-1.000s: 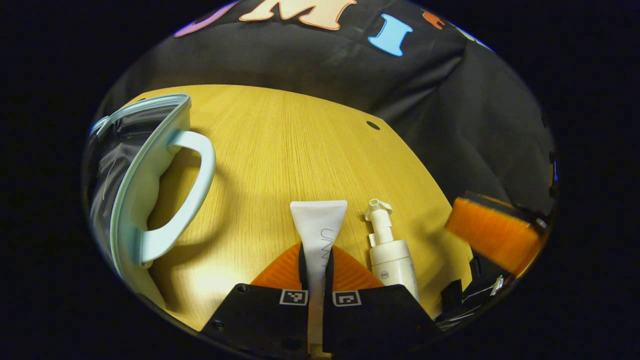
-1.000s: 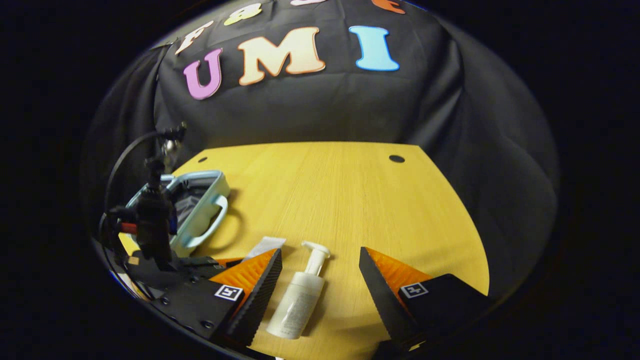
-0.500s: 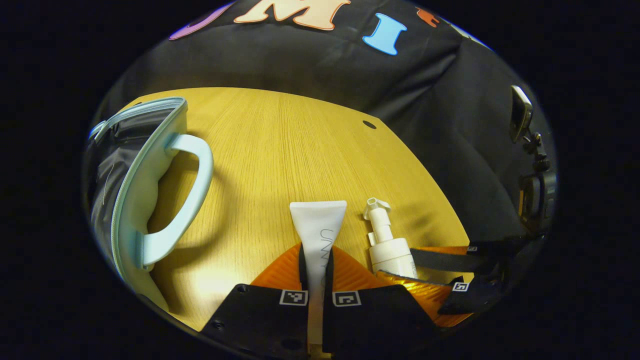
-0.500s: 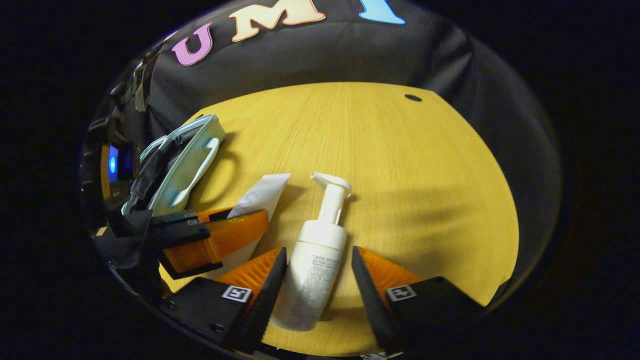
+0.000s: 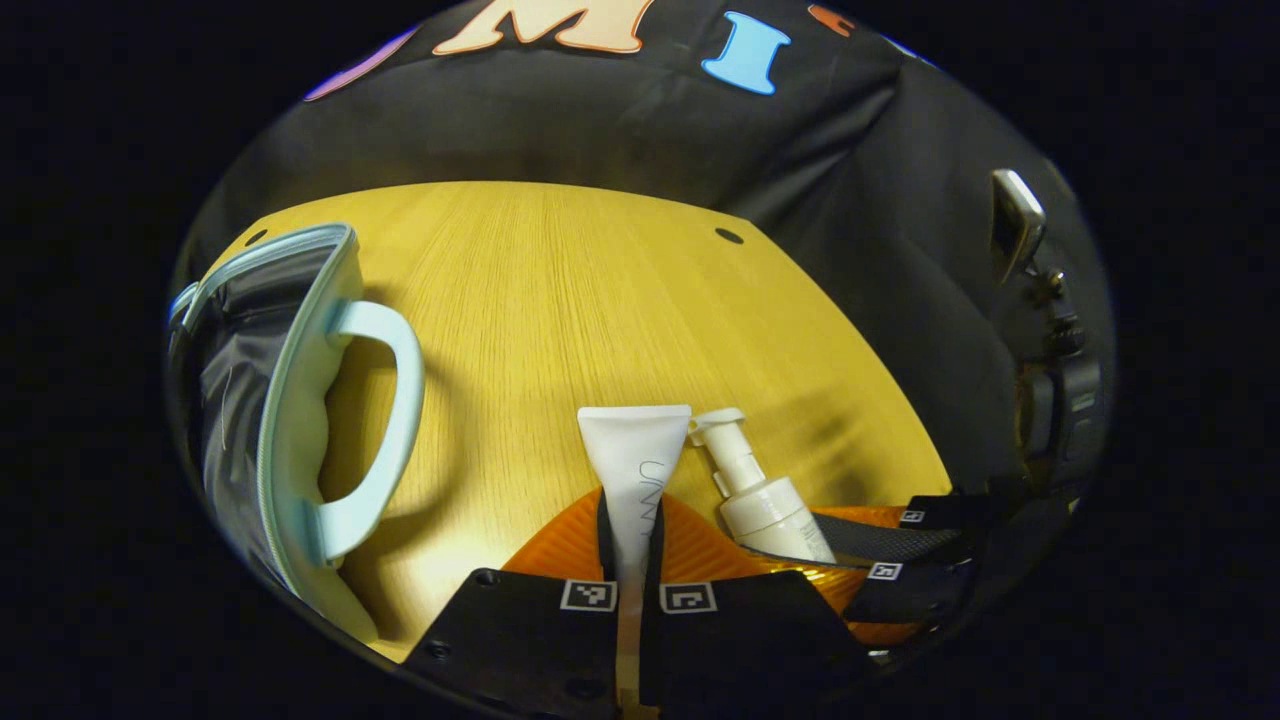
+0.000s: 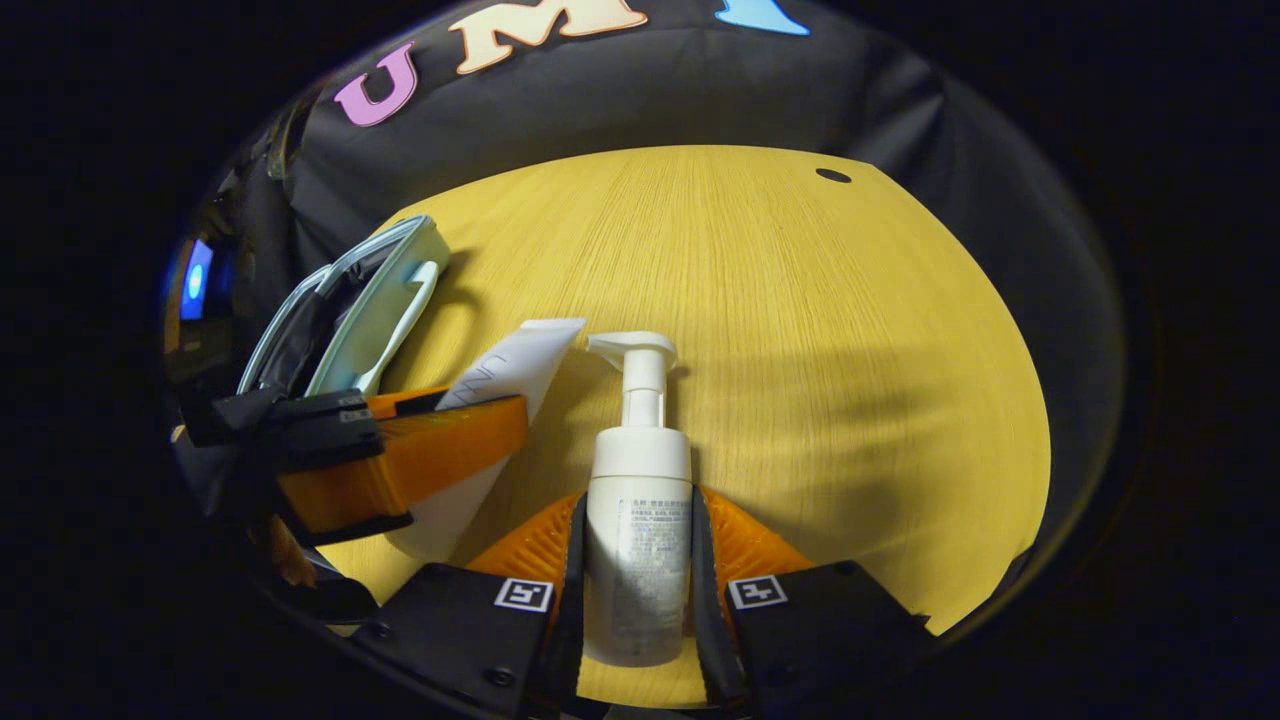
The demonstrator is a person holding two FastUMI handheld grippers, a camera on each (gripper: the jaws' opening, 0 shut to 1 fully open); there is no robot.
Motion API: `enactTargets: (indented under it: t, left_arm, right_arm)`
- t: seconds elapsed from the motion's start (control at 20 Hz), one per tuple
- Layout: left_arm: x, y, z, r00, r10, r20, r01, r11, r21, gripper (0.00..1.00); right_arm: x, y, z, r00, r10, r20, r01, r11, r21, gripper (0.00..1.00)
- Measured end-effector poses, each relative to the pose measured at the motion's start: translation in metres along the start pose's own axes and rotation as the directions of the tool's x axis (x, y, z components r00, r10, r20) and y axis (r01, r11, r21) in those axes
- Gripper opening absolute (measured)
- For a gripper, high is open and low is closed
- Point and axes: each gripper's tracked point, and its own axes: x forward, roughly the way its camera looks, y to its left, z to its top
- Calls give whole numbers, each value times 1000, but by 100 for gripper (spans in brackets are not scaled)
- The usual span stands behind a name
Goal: First open the suitcase, pack the skin care products into it, and then close the suitcase.
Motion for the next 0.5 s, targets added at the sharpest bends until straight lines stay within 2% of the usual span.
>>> enactTargets:
  t: [0.2, 0.35, 0.5]
  left_arm:
    - [-32, 5, 37, 999, -5, 49, 2, 998, 61, 1]
    - [-59, 21, 60, 997, 15, 75, -17, 999, 30, 1]
    - [-85, 61, 77, 993, 78, 94, -77, 997, -17, 1]
  right_arm:
    - [0, 1, -1, 1000, 3, -18, -2, 1000, 29, 49]
    - [0, 1, 1, 1000, 16, -20, -15, 999, 42, 49]
    - [-1, 2, 1, 999, 30, -30, -28, 998, 48, 49]
